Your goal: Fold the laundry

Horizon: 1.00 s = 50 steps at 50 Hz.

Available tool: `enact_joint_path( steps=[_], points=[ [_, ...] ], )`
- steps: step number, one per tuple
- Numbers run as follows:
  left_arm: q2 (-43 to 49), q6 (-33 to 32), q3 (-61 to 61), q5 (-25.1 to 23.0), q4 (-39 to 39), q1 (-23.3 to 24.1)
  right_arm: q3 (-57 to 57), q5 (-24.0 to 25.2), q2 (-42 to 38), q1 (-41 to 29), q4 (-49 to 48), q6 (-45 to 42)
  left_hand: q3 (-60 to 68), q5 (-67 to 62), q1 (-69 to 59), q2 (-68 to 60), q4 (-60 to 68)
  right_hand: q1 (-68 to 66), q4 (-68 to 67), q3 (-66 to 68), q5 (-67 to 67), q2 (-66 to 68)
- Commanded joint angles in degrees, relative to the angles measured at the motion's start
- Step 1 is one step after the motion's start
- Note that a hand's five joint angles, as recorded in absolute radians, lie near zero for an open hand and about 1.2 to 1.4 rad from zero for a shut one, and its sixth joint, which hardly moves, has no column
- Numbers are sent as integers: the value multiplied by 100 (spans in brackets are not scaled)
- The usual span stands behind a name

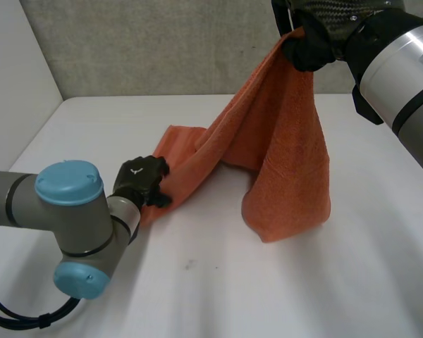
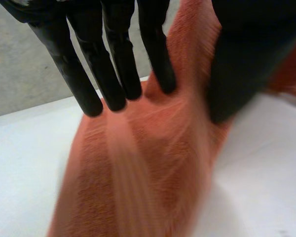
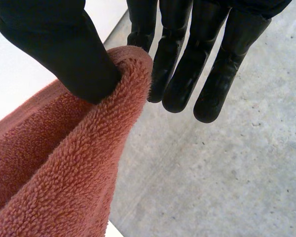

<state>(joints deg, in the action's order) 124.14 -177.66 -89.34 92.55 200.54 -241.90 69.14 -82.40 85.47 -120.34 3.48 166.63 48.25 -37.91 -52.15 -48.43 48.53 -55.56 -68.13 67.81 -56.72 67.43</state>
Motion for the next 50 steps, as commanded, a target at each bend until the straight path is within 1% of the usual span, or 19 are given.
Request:
enact_joint_path(
  steps=[1, 4, 8, 9, 10, 12, 18, 20, 25, 29, 31, 33, 34, 37, 38, 40, 44, 46, 50],
  points=[
    [-291, -84, 49, 422, -93, -269, 327, -22, -109, 63, 240, -489, 3175, -3209, -2785, -3157, 3147, -2444, -1187, 1219, -1328, 1257],
    [-758, -163, -250, 378, -111, -419, 557, -30, -530, 98, 495, -1105, 3175, -3209, -2785, -3157, 3147, -2444, -1187, 1219, -1328, 1257],
    [-1548, -636, -882, 256, -120, -507, 768, -66, -1128, 116, 979, -1835, 3175, -3209, -2785, -3157, 3147, -2444, -1187, 1219, -1328, 1257],
    [-1551, -638, -883, 255, -120, -508, 803, -74, -1225, 125, 1075, -1923, 3175, -3209, -2785, -3157, 3147, -2444, -1187, 1219, -1328, 1257],
    [-1647, -768, -979, 212, -120, -508, 829, -83, -1313, 125, 1181, -1993, 3175, -3209, -2785, -3157, 3147, -2444, -1187, 1219, -1328, 1257],
    [-1936, -1390, -1348, 10, -164, -560, 873, -118, -1594, 177, 1453, -2082, 3175, -3209, -2785, -3157, 3147, -2444, -1187, 1219, -1328, 1257],
    [-1894, -2649, -1648, -88, -331, -832, 768, -241, -2367, 283, 1928, -2196, 3175, -3209, -2785, -3157, 3147, -2444, -1187, 1219, -1328, 1257],
    [-1623, -3061, -1605, -88, -392, -850, 707, -294, -2517, 292, 1999, -2257, 3175, -3209, -2785, -3157, 3147, -2444, -1187, 1219, -1328, 1257],
    [-954, -3485, -1140, -97, -366, -868, 101, -391, -2807, 309, 2026, -2486, 3175, -3209, -2785, -3157, 3147, -2444, -1187, 1219, -1328, 1257],
    [-681, -3521, -139, -105, -296, -842, -847, -391, -3053, 309, 1736, -2486, 3175, -3209, -2785, -3157, 3147, -2444, -1187, 1219, -1328, 1257],
    [-611, -3521, 467, -97, -261, -772, -1690, -408, -3141, 309, 1350, -2407, 3175, -3209, -2785, -3157, 3147, -2444, -1187, 1219, -1328, 1257],
    [-575, -3512, 1477, -105, -191, -736, -2270, -408, -3142, 318, 1008, -2346, 3175, -3209, -2785, -3157, 3147, -2444, -1187, 1219, -1328, 1257],
    [-575, -3503, 1811, -123, -147, -727, -2821, -417, -3133, 318, 580, -2224, 3175, -3209, -2785, -3157, 3147, -2444, -1187, 1219, -1328, 1257],
    [-610, -3494, 2946, -210, 344, -710, -3361, -452, -3115, 292, -239, -1951, 3175, -3209, -2785, -3157, 3147, -2444, -1187, 1219, -1328, 1257],
    [-628, -3494, 3140, -228, 572, -710, -3398, -470, -3028, 309, -764, -1802, 3175, -3209, -2785, -3157, 3147, -2444, -1187, 1219, -1328, 1257],
    [-698, -3442, 3430, -255, 1299, -718, -3258, -487, -2800, 318, -1251, -1678, 3175, -3209, -2785, -3157, 3147, -2444, -1187, 1219, -1328, 1257],
    [-1013, -3354, 3223, -272, 2075, -692, -2267, -453, -1983, 379, -2060, -1519, 3175, -3209, -2785, -3157, 3147, -2444, -1187, 1219, -1328, 1257],
    [-1137, -3310, 2941, -290, 2104, -718, -1505, -417, -1623, 441, -2297, -1537, 3175, -3209, -2785, -3157, 3147, -2444, -1187, 1219, -1328, 1257],
    [-1366, -3257, 2028, -299, 2077, -771, -405, -356, -1332, 459, -2290, -1563, 3175, -3209, -2785, -3157, 3147, -2444, -1187, 1219, -1328, 1257]
  ],
)
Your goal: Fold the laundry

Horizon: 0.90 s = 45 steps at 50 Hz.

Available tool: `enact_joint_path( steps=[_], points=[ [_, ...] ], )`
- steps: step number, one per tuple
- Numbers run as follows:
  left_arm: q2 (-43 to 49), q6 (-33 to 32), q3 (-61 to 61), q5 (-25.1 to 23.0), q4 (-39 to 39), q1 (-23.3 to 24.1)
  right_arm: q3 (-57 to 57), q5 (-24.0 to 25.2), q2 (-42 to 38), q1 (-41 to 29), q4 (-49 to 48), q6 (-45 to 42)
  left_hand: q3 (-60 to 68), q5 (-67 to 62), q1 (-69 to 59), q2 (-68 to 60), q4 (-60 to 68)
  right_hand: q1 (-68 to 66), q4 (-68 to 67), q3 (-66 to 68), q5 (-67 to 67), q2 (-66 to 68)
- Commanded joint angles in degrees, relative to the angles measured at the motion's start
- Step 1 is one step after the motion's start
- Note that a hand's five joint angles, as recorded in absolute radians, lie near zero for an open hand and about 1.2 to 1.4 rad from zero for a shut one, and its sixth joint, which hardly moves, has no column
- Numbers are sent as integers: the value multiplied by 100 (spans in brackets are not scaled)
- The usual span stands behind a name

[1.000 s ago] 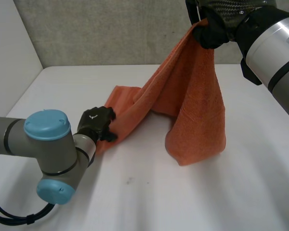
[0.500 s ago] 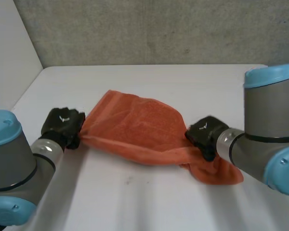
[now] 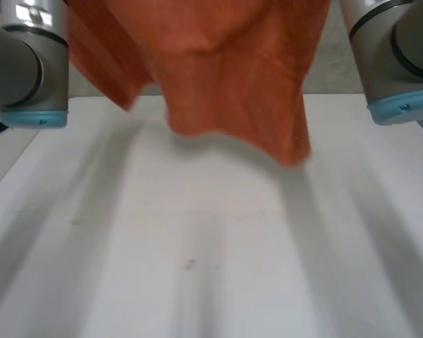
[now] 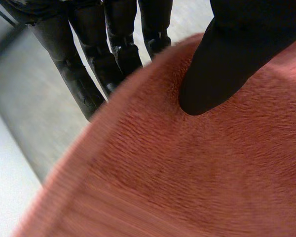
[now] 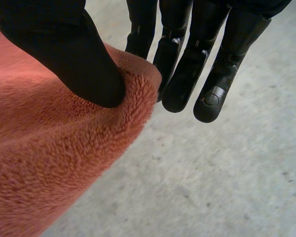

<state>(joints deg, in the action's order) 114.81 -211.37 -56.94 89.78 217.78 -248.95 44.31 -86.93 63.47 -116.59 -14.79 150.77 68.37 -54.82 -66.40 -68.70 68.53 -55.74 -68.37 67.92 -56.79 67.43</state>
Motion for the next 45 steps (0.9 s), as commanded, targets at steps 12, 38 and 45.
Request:
enact_joint_path(
  steps=[12, 38, 45],
  points=[
    [-503, 70, -4069, -48, 327, -154, 3971, 106, 501, 84, 1038, 14, 1163, -1518, -1360, -1130, 1147, -2426, -1163, 1208, -1321, 1257],
    [-688, 96, -5521, -22, -236, -4, 3779, 623, 641, 163, 1743, -285, 1163, -1518, -1360, -1130, 1147, 3876, 5139, -5094, 4981, -5045],
    [-697, 96, -5521, -4, -236, -4, 3155, 1432, -325, 93, 2217, -723, 1163, -1518, -1360, -1130, 1147, 3809, 5072, -5026, 4913, -4978]
  ],
)
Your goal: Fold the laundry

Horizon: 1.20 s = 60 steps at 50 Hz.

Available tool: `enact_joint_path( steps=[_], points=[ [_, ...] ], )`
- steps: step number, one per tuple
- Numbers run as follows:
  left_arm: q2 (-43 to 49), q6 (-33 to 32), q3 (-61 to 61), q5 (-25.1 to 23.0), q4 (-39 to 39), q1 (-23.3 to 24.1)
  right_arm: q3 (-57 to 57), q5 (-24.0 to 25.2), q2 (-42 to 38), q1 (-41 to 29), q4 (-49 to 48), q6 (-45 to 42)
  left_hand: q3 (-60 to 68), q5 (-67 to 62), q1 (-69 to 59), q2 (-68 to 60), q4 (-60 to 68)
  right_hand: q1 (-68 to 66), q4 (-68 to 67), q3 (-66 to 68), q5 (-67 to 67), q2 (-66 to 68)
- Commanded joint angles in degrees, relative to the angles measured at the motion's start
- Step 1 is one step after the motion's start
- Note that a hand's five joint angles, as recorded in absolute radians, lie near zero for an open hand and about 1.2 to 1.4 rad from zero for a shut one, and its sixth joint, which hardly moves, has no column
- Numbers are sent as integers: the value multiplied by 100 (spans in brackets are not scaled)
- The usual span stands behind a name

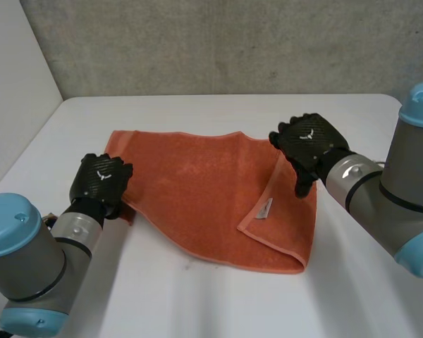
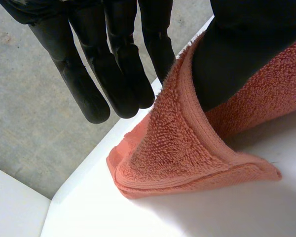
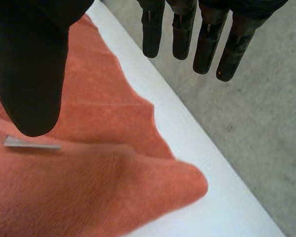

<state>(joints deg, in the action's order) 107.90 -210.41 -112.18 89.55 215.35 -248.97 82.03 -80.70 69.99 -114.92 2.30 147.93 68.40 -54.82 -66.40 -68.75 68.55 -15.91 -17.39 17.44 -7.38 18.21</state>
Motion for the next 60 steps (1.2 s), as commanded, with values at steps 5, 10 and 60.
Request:
enact_joint_path(
  steps=[5, 10, 60],
  points=[
    [-14, 0, 4, 19, 7, -3, -943, 1381, -1365, -75, 1034, -1107, 1160, -1518, -1360, -1125, 1145, -175, -27, 21, -27, -56],
    [-6, 0, -5, 27, 7, -3, -1110, 1741, -1575, -40, 1448, -1976, 1160, -1518, -1360, -1125, 1145, -141, 7, -12, 7, -89],
    [-14, 0, -84, 19, 7, 15, -1128, 1716, -2077, 13, 1563, -2488, 1160, -1518, -1360, -1125, 1145, -2963, -2815, 2810, -2816, 2733]
  ],
)
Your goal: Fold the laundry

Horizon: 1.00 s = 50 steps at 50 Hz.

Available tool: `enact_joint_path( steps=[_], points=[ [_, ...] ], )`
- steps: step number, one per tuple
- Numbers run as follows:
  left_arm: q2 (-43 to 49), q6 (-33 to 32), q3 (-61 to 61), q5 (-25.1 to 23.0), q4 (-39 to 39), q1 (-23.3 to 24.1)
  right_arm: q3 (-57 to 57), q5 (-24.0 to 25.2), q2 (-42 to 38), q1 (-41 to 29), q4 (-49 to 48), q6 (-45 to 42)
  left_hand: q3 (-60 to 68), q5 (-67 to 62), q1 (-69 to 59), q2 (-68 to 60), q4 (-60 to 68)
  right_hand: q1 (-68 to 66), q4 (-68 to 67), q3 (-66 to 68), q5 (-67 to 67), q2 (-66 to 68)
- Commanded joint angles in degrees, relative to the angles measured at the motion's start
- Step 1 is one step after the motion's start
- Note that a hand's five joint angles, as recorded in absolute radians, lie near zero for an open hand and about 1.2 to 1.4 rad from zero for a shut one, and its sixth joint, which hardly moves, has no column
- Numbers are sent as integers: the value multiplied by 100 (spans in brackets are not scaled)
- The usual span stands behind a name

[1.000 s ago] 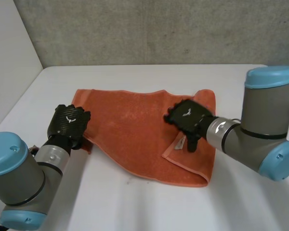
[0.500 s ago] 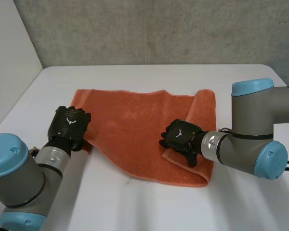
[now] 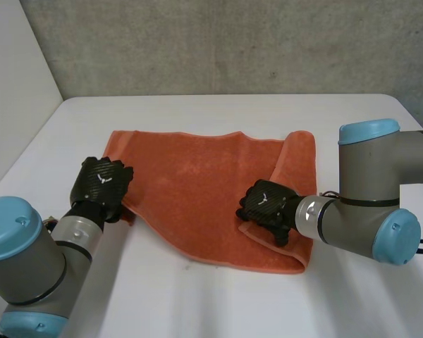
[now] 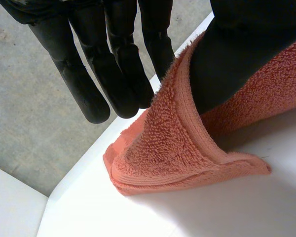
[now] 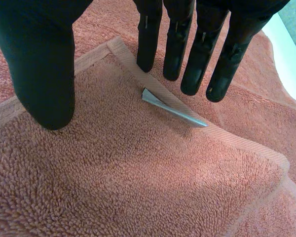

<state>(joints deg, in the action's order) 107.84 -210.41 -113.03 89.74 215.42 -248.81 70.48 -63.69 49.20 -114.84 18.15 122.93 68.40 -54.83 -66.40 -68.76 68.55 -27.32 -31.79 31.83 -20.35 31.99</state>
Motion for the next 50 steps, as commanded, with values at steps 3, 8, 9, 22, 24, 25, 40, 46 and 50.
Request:
enact_joint_path(
  steps=[3, 8, 9, 22, 24, 25, 40, 46, 50],
  points=[
    [0, 0, -8, 0, 0, 0, 27, 6, 2, 14, -22, 20, 1160, -1517, -1360, -1124, 1145, -2379, -1932, 1927, -2076, 1911],
    [0, 0, -8, 0, 0, 8, 71, 14, 2, 14, -31, 21, 1160, -1517, -1360, -1124, 1145, -2936, -2488, 2484, -2632, 2468],
    [0, 0, -8, 9, 0, 17, 88, 14, 2, 14, -31, 29, 1160, -1517, -1360, -1124, 1145, -2936, -2489, 2484, -2633, 2468],
    [0, 0, -8, 9, 0, 26, 132, -29, 72, 110, -321, 213, 1160, -1517, -1360, -1124, 1145, -5268, -4821, 4817, -4965, 4801],
    [-9, 0, -8, 9, 0, 26, 141, -30, 81, 146, -313, 275, 1160, -1517, -1360, -1124, 1145, -5268, -4821, 4817, -4965, 4801],
    [-9, 0, -8, 9, 0, 26, 150, -30, 81, 155, -313, 293, 1160, -1517, -1360, -1124, 1145, -5224, -4777, 4773, -4921, 4757],
    [-9, 0, -43, 9, 0, 26, 343, 6, 160, 155, -286, 337, 1160, -1517, -1360, -1124, 1145, -1355, -907, 903, -1051, 887],
    [-9, 0, -43, 0, 0, 26, 343, 6, 160, 146, -286, 337, 1160, -1517, -1360, -1124, 1145, -1170, -723, 719, -867, 703],
    [-9, 0, -52, 0, 0, 43, 378, 32, 151, 146, -286, 337, 1160, -1517, -1360, -1124, 1145, -935, -488, 484, -632, 468]
  ],
)
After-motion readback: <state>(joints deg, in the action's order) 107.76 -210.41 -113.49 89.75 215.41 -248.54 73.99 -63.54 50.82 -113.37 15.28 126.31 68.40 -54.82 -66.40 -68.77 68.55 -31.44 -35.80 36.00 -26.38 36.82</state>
